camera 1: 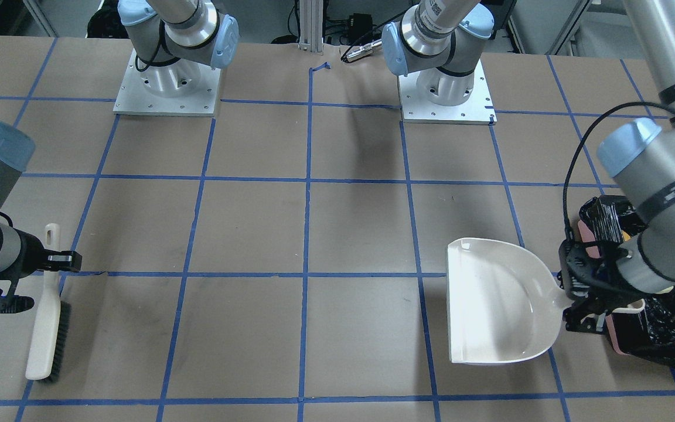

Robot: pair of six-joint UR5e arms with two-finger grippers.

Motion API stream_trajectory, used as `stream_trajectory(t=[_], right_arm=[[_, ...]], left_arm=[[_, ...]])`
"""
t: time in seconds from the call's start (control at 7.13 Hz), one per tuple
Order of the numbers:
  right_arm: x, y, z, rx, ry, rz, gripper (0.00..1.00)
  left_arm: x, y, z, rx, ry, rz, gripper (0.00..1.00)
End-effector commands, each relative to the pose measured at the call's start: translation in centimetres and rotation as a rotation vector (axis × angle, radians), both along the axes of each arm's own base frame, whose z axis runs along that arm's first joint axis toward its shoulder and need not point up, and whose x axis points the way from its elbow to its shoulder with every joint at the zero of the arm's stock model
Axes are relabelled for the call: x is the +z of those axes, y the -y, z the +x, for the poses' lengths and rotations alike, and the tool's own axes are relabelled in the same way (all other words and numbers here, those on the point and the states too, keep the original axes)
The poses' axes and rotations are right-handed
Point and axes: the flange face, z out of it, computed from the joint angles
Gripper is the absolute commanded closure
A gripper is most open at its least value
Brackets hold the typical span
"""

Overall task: Sweep and dump trash into bin
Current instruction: 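Bring the empty dustpan back and lower it onto the table with the left gripper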

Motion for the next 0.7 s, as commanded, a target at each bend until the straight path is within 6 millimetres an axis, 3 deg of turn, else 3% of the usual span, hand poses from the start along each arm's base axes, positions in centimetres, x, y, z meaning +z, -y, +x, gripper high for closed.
stream_trajectory(t=[0.0, 0.14, 0.56], right_arm=[[0.1, 0.0, 0.0, 0.000, -0.001, -0.002, 0.39], [0.2, 0.0, 0.0, -0.002, 0.000, -0.001, 0.39], [1.0, 0.1, 0.0, -0.004, -0.001, -0.012, 0.35]], left_arm=[[-3.4, 2.1, -4.1, 0.046, 0.084, 0.023, 1.00], [-4.5, 2.5, -7.1, 0.047, 0.109, 0.029, 1.00], [-7.8, 2.7, -7.9, 0.032, 0.096, 0.059, 0.98]])
